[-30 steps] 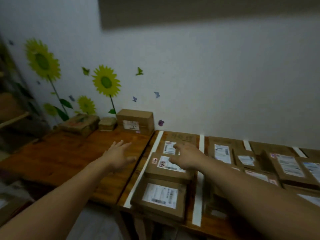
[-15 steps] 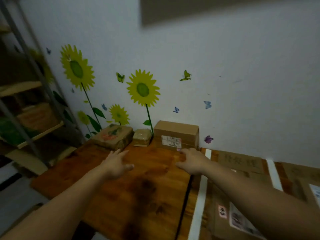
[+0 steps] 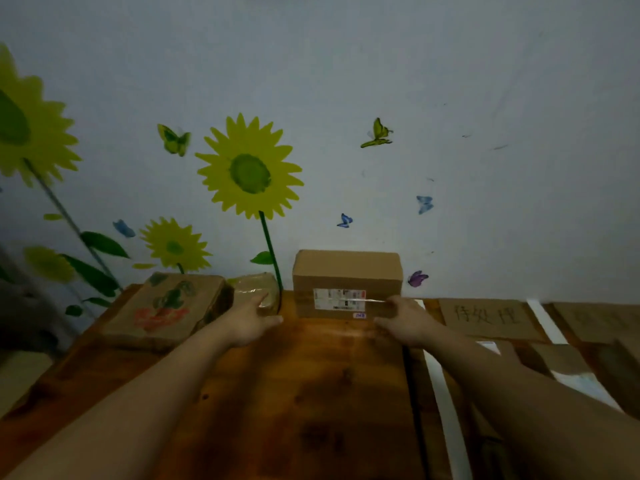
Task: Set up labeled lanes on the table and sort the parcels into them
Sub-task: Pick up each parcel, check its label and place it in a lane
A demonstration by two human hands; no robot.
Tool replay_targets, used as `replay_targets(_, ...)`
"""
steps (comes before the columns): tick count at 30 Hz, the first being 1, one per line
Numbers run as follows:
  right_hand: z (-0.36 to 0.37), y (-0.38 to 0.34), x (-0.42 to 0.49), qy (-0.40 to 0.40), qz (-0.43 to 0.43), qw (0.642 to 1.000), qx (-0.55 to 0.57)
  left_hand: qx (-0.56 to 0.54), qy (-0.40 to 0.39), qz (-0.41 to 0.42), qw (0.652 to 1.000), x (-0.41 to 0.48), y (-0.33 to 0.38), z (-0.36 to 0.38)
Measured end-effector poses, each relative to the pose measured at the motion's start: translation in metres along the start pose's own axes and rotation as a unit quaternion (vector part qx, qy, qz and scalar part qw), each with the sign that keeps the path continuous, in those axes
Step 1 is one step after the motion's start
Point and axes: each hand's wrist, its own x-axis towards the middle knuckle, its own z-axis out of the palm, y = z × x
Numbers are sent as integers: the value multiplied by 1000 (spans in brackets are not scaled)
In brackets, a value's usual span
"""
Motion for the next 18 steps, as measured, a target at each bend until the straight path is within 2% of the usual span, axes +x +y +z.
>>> replay_targets(5, -10, -4, 11, 39, 70, 996, 49, -12, -36, 38, 999, 56, 15, -10)
replay_targets(11, -26, -1, 54, 61, 83, 990, 97, -60, -48, 12, 997, 114, 37, 4)
replay_targets(14, -25, 6, 76, 46, 78, 987, 131, -98, -27, 6, 995, 133, 53, 17)
replay_targets(18, -18, 19, 98, 1, 61, 986, 153, -185, -28, -50, 981, 164, 52, 34)
